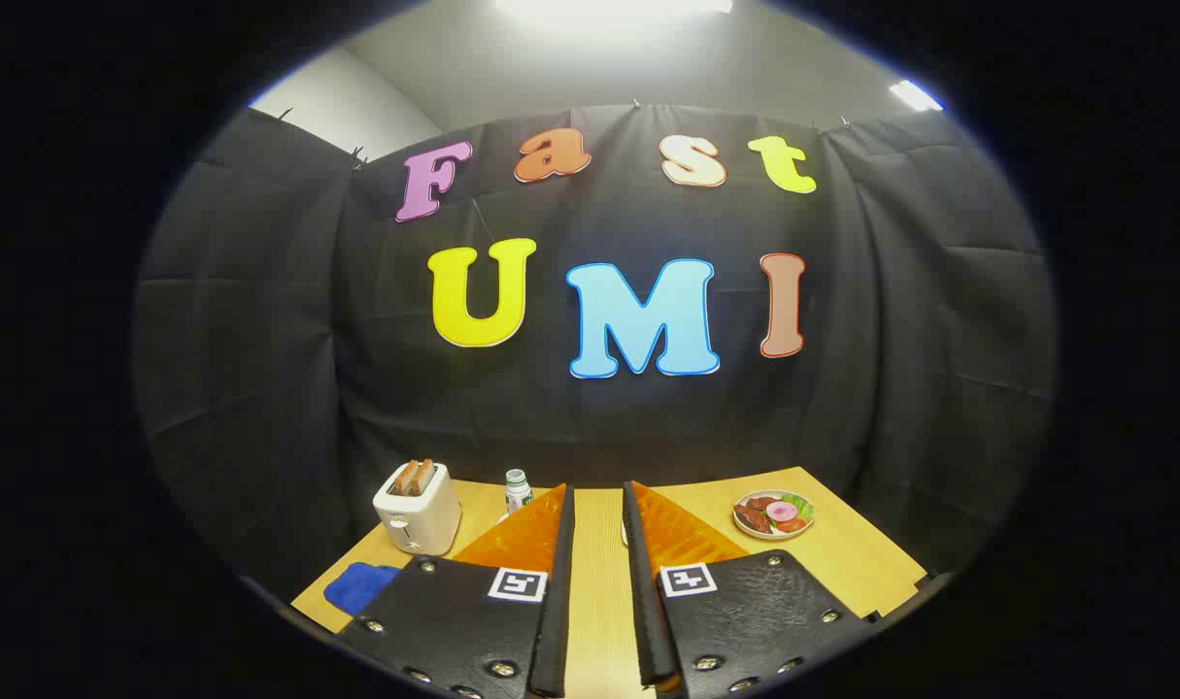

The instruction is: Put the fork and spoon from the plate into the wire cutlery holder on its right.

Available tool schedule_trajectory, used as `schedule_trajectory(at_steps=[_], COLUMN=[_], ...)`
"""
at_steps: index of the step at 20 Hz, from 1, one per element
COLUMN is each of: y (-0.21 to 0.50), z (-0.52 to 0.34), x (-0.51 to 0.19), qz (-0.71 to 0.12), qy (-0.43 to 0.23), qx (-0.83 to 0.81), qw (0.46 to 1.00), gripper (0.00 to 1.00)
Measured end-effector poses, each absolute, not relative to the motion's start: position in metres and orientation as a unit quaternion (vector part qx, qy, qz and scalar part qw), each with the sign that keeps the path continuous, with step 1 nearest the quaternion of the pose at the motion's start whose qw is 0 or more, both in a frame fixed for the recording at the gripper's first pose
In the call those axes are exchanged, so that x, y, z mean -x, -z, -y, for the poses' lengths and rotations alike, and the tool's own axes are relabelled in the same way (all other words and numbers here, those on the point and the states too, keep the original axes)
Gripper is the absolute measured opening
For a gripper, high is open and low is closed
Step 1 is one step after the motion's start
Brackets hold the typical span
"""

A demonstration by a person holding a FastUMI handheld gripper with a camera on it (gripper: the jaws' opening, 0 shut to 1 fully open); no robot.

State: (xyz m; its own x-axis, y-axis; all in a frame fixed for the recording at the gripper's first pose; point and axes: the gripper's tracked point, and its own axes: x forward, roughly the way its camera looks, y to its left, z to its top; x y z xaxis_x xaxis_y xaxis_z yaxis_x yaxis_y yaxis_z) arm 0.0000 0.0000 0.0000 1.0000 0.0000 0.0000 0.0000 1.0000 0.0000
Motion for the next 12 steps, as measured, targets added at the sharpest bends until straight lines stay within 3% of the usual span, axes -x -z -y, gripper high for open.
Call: schedule_trajectory(at_steps=[12], y=[0.0042], z=[-0.0024], x=[-0.0052], qz=[0.0], qy=[-0.004], qx=[0.004], qw=[1.0], gripper=[0.28])
